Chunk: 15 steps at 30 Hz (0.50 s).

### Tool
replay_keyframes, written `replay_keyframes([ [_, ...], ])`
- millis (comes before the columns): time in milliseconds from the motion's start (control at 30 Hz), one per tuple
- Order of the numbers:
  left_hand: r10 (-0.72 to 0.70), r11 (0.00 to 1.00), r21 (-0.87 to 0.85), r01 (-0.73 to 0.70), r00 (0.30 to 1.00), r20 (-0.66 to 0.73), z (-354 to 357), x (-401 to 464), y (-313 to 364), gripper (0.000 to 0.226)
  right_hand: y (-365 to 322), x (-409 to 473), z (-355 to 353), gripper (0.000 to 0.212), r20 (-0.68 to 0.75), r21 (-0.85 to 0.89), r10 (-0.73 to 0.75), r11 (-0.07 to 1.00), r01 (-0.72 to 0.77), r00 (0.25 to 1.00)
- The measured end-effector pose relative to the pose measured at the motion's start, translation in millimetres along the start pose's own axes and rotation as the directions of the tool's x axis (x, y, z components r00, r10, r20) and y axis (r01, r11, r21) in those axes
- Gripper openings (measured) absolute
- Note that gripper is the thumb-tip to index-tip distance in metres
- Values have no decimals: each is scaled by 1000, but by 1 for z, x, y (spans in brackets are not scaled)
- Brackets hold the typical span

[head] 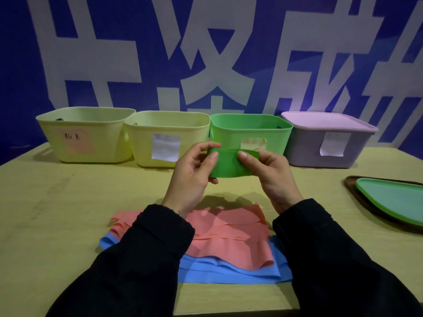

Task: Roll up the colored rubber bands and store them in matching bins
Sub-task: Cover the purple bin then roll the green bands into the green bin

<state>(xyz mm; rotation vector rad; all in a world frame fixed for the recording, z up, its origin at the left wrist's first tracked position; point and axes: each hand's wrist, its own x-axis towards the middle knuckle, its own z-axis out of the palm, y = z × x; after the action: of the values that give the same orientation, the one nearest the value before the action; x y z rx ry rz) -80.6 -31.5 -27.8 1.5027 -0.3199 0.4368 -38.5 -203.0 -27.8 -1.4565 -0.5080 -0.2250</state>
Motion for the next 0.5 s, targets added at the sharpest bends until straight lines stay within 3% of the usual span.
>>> replay_keyframes([
  [300,51,998,46,-48,996,-67,-5,4,-6,22,-6,-6,2,20,119,6,86,996,-88,989],
  [500,32,999,-38,-35,997,-73,-2,3,-1,27,-7,-7,2,13,47,-18,60,998,-60,997],
])
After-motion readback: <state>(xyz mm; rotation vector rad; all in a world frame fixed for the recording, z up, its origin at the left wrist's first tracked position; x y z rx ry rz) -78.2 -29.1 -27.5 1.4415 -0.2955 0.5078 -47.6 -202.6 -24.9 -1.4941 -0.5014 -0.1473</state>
